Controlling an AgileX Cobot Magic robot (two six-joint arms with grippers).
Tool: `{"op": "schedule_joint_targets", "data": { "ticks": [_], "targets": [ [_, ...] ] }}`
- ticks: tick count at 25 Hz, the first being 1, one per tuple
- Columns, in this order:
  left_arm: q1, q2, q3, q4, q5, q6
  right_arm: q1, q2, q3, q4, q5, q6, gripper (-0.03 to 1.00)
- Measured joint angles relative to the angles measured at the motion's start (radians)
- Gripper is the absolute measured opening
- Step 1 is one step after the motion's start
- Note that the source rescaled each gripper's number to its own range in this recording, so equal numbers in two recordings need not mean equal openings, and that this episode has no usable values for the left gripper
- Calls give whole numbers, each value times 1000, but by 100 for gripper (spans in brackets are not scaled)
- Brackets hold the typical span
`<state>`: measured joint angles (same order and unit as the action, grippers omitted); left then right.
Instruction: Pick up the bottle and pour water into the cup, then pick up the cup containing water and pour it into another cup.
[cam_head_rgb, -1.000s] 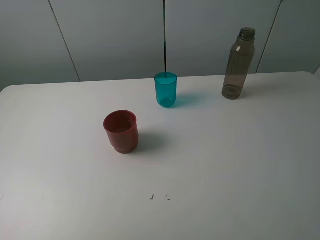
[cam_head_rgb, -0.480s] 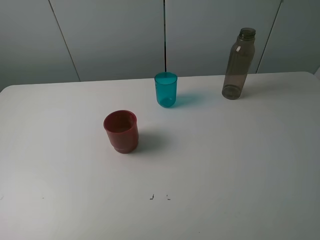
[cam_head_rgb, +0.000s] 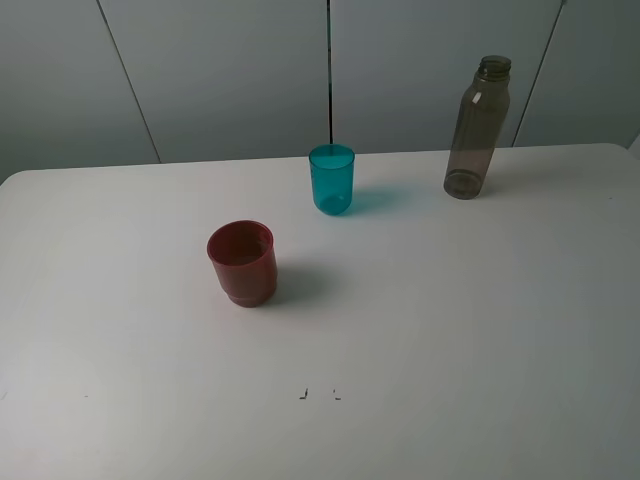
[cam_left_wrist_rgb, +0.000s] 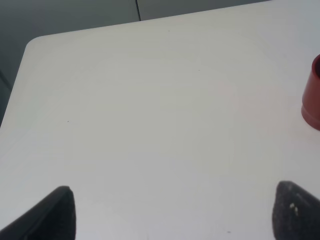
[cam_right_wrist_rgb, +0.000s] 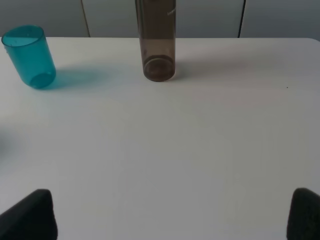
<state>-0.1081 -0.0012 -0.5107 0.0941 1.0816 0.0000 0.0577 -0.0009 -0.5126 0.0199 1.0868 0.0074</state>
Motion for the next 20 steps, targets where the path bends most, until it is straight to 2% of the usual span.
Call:
{"op": "schedule_joint_targets", "data": {
  "ticks": [20],
  "targets": [
    [0,0,0,0,0,0,0,0,0,2,2,-2,99]
  ]
}}
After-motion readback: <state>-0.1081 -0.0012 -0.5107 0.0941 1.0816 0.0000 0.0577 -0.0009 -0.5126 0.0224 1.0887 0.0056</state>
